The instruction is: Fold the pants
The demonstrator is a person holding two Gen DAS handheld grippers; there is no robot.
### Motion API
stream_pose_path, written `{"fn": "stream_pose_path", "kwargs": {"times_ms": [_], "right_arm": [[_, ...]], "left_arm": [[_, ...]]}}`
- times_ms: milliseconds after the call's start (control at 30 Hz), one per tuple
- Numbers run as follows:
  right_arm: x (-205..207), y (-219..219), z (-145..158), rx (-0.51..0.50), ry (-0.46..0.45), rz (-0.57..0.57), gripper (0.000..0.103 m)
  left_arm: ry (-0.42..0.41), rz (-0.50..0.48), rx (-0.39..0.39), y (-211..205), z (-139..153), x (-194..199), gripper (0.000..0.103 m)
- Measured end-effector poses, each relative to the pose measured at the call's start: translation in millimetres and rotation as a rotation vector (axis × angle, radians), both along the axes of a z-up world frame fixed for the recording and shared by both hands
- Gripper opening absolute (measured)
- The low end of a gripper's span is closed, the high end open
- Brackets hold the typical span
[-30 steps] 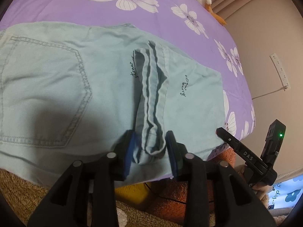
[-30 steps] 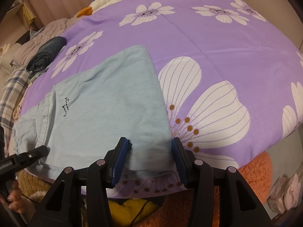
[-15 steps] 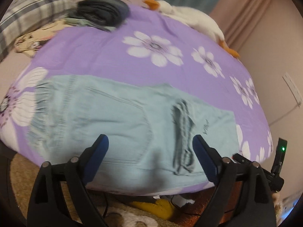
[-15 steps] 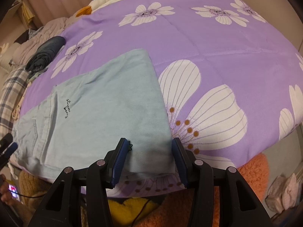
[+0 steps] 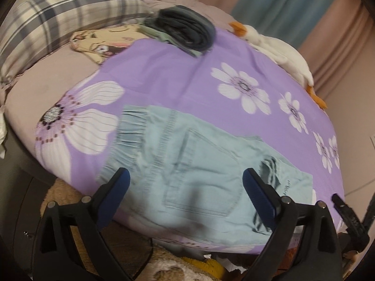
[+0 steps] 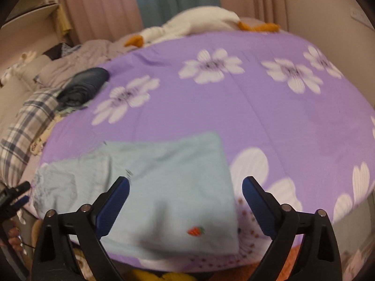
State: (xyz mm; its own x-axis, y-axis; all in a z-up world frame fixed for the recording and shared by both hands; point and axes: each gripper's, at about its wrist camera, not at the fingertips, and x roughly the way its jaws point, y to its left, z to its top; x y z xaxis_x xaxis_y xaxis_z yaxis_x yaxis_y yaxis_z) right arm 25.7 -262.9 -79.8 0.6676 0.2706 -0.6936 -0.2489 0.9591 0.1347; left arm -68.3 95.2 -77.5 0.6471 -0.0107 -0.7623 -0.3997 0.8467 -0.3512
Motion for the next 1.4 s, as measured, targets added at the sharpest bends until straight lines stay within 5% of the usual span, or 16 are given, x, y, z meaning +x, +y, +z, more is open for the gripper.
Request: {"fn": "stream_pose_path", "kwargs": {"times_ms": [333,633,1000,1400], "right_arm": [[1,20,-1,0.108,0.000,0.036,0.100],[1,27,-14,0.084,0.044,0.052,0.100],[3,27,-24,0.076,0.076,0.047,0.100],[3,31,-27,0.073,0.087,0.063,0.100]], "left_arm": [[0.081,0.105,-0.024,30,-25,-9,0.098],[0.115,0.121,-0.149,43,-51,-8,0.097],[0.120,0.107,-0.172,40,-59,-4,0.093],[0.145,0.107,-0.151,39,-59,-8,0.065]]}}
